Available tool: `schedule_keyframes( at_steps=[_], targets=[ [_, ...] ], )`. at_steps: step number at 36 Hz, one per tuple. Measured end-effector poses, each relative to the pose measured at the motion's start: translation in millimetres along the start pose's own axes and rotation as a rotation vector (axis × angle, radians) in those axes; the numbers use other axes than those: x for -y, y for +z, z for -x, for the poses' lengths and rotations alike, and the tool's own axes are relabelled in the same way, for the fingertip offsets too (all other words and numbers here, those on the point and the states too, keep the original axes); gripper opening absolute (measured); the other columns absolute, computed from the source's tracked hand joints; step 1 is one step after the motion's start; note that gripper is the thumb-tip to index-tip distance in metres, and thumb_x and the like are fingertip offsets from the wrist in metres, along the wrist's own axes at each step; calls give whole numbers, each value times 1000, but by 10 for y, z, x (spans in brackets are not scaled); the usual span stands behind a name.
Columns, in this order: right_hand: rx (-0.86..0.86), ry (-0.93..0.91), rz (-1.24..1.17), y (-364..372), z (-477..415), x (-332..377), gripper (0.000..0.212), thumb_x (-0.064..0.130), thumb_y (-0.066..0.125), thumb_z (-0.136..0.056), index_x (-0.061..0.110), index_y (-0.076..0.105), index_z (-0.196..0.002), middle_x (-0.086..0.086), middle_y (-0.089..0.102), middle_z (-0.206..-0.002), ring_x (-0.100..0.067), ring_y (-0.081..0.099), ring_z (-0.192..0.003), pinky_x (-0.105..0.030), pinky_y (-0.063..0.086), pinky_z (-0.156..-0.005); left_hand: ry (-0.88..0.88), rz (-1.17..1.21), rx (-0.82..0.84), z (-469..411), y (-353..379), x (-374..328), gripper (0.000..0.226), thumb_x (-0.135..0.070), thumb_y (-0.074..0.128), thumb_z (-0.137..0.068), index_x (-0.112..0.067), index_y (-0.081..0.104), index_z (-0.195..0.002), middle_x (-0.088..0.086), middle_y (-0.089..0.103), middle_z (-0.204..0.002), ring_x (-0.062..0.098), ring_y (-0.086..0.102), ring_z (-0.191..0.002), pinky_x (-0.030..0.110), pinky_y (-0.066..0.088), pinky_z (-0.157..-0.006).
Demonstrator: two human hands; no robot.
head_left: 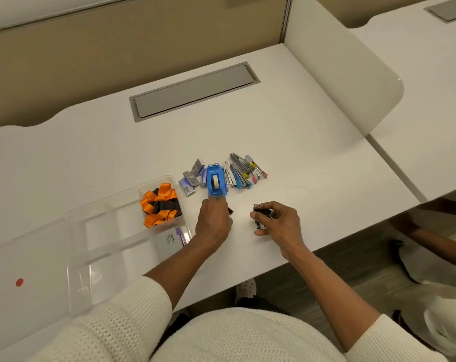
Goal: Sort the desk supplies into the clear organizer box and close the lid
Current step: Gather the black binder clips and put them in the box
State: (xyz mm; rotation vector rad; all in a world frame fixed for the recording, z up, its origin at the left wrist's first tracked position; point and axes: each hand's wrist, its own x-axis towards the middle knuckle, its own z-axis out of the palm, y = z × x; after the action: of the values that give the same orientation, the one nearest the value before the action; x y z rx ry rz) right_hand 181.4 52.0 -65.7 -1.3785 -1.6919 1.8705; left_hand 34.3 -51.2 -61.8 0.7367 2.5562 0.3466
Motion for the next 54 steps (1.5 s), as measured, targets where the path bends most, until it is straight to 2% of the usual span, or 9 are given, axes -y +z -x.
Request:
schedule_keyframes(
  at_steps=[4, 11, 14, 18, 23, 28, 43, 48, 54],
  targets=[
    [15, 3, -43, -71, 11, 25, 22, 23, 92, -76, 26, 82, -96, 3, 79, -90, -19, 79, -79, -35, 65, -61, -73, 128, -61, 11, -85, -40, 16, -22, 77, -89, -13, 66, -97, 4, 67, -92, 17, 60, -82, 32, 50, -69],
    [30, 46, -131, -180, 38, 70, 21, 20, 89, -78, 25, 82, -97, 0, 80, -94, -22, 79, -85, -38, 66, -66, -618, 1414, 229, 53, -403, -86, 23, -1, 51, -93, 3, 72, -103, 16, 78, -80, 24, 72, -79, 30, 62, -60],
    [40, 50, -157, -212, 49, 87, 21, 20, 89, -78, 25, 83, -97, -2, 80, -94, -23, 79, -85, -38, 66, -65, -683, 1625, 341, 71, -456, -94, 27, -5, 50, -86, 5, 70, -101, 19, 71, -89, 26, 65, -82, 34, 61, -66],
    [52, 47, -166, -246, 66, 94, 21, 20, 89, -78, 24, 83, -97, -2, 80, -92, -24, 79, -85, -37, 65, -65, -602, 1395, 293, -50, -388, -96, 24, -25, 74, -84, -5, 71, -96, 5, 59, -71, 15, 53, -63, 27, 55, -56],
    [48, 41, -175, -284, 86, 83, 21, 21, 90, -78, 23, 83, -98, -5, 80, -92, -26, 79, -84, -37, 65, -65, -165, 184, 0, -134, -124, -5, 49, -61, 79, -80, -14, 65, -75, 0, 60, -65, 16, 55, -61, 31, 41, -56],
    [35, 45, -184, -304, 98, 57, 20, 20, 90, -78, 22, 83, -97, -5, 80, -92, -24, 79, -83, -37, 65, -65, 47, -218, -43, -87, 26, 78, 66, -74, 74, -75, -22, 54, -110, -3, 63, -87, 19, 61, -78, 32, 46, -61],
    [37, 57, -179, -284, 96, 88, 22, 19, 89, -80, 21, 82, -100, -2, 80, -94, -21, 79, -85, -37, 65, -66, 89, -150, 40, -133, 3, -5, 39, -57, 57, -99, -19, 55, -110, 0, 64, -94, 16, 57, -80, 33, 41, -64],
    [45, 69, -178, -303, 68, 118, 21, 19, 88, -80, 22, 82, -100, 1, 81, -92, -21, 79, -85, -35, 65, -65, -110, 487, 37, 2, 5, 9, 29, -47, 59, -101, -21, 68, -90, -4, 73, -71, 8, 66, -71, 30, 53, -74],
    [92, 90, -159, -246, 64, 181, 20, 18, 87, -81, 22, 82, -99, -3, 81, -93, -22, 79, -86, -34, 64, -65, -397, 898, 125, 200, -9, -21, 25, -33, 50, -108, -13, 63, -116, 4, 80, -83, 11, 45, -54, 24, 36, -45]
  ],
)
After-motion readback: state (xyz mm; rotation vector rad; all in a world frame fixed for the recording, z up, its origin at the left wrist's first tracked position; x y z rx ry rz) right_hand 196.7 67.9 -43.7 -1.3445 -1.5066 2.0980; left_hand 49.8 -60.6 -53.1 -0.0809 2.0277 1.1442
